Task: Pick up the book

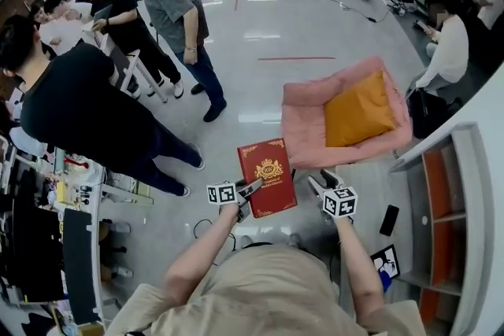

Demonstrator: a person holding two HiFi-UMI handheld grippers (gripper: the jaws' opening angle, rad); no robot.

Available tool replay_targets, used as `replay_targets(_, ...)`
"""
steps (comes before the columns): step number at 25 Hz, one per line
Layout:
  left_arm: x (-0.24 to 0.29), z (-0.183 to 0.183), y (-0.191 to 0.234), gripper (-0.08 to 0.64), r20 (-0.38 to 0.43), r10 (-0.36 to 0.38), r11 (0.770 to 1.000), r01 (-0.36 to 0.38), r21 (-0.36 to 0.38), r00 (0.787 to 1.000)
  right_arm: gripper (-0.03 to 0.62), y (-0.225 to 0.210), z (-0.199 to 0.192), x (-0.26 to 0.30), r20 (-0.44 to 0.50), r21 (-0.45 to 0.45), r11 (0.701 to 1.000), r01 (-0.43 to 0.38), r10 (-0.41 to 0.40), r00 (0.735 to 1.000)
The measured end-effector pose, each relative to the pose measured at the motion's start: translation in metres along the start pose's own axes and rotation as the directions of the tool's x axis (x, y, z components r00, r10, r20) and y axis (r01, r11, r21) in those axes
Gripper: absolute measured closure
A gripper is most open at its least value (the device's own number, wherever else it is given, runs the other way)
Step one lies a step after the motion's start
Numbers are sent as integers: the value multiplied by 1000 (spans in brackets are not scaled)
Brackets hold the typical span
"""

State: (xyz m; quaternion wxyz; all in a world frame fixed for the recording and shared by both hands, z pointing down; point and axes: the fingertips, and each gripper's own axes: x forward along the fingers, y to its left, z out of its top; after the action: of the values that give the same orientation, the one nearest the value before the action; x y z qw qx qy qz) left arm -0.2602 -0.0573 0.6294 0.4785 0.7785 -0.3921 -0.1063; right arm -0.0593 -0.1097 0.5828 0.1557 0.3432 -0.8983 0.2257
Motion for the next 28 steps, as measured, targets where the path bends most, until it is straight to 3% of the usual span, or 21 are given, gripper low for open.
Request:
replay_targets(14,30,-37,-21,319,-37,24,1000,-24,2,999,368,-4,-18,-27,-38,-11,998,-65,64,997)
replay_targets(28,39,-98,2,319,-89,125,991,-129,-46,988,379,-34,-88,-21,-176,-24,995,-101,95,980)
